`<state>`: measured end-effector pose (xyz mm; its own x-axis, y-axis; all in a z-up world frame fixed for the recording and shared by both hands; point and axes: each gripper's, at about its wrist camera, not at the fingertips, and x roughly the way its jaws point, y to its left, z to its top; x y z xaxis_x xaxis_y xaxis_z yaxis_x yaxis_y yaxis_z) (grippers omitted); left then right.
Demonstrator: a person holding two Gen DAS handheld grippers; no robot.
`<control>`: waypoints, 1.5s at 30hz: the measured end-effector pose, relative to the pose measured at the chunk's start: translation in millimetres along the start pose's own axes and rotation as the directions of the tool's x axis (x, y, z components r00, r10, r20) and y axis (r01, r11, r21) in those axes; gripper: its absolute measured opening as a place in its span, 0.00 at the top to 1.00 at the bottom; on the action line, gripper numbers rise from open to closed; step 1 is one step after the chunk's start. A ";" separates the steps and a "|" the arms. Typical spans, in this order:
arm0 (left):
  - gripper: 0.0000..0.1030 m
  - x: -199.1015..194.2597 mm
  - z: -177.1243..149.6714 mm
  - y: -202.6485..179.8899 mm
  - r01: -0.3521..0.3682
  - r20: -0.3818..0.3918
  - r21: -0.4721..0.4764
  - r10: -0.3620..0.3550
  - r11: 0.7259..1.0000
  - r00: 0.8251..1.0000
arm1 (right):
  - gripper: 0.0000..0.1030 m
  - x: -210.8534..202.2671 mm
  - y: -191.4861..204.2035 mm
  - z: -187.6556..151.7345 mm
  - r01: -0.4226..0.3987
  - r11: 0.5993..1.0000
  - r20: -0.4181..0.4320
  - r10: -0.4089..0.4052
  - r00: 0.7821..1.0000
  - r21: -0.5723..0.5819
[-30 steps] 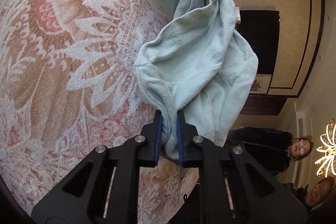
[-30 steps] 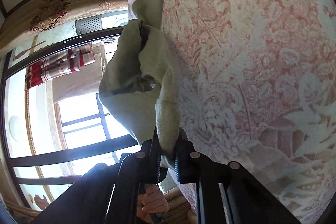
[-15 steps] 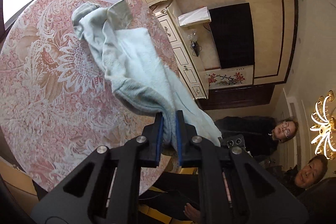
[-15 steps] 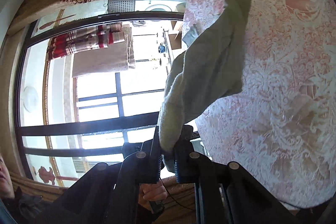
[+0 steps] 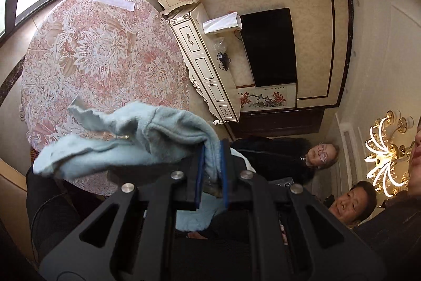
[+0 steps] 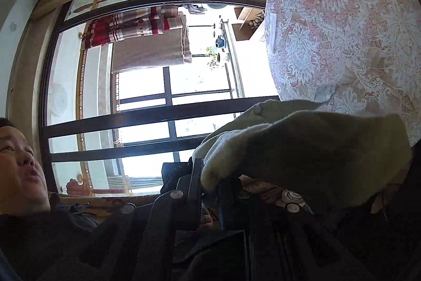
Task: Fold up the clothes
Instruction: 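Lift the shirt with both grippers and shake it out above the table, then lay the shirt flat on the table and open the right gripper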
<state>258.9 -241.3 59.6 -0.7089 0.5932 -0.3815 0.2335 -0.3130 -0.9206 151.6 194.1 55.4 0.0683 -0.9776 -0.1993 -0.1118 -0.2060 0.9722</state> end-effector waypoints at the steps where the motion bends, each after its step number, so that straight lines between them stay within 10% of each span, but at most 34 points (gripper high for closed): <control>1: 0.87 3.3 3.7 -0.6 0.001 0.002 0.003 -0.001 1.000 1.000 | 0.91 -0.9 1.6 3.0 0.005 1.000 0.012 -0.005 1.000 -0.004; 23: 0.87 359.9 211.5 215.9 -0.336 -0.131 -0.179 0.316 0.925 0.940 | 0.89 77.8 -269.0 335.1 0.287 0.904 0.245 -0.370 0.896 0.317; 28: 0.76 372.1 222.5 221.2 -0.382 -0.160 -0.119 0.362 0.916 0.918 | 0.77 86.1 -299.0 362.1 0.308 0.870 0.239 -0.416 0.878 0.384; 33: 0.36 344.0 220.8 200.0 -0.332 -0.104 0.007 0.331 0.943 0.938 | 0.19 59.7 -286.4 348.4 0.194 0.913 0.376 -0.332 0.865 0.359; 38: 0.34 295.1 221.7 201.8 -0.336 -0.051 0.022 0.336 0.942 0.940 | 0.17 38.1 -258.8 331.4 0.247 0.925 0.399 -0.350 0.847 0.287; 42: 0.30 255.3 219.6 218.2 -0.425 -0.013 0.092 0.427 0.901 0.904 | 0.17 34.5 -199.6 300.6 0.562 0.826 0.419 -0.523 0.743 0.035; 45: 0.30 239.0 209.1 234.5 -0.503 -0.021 0.215 0.519 0.837 0.855 | 0.17 52.5 -152.8 260.3 0.809 0.551 0.518 -0.640 0.567 -0.204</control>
<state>5.0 -328.0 -230.1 -0.4706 0.3603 -0.8054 0.4091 -0.7197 -0.5610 -85.8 162.7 -135.7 -0.4033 -0.4453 -0.7994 0.1962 -0.8954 0.3997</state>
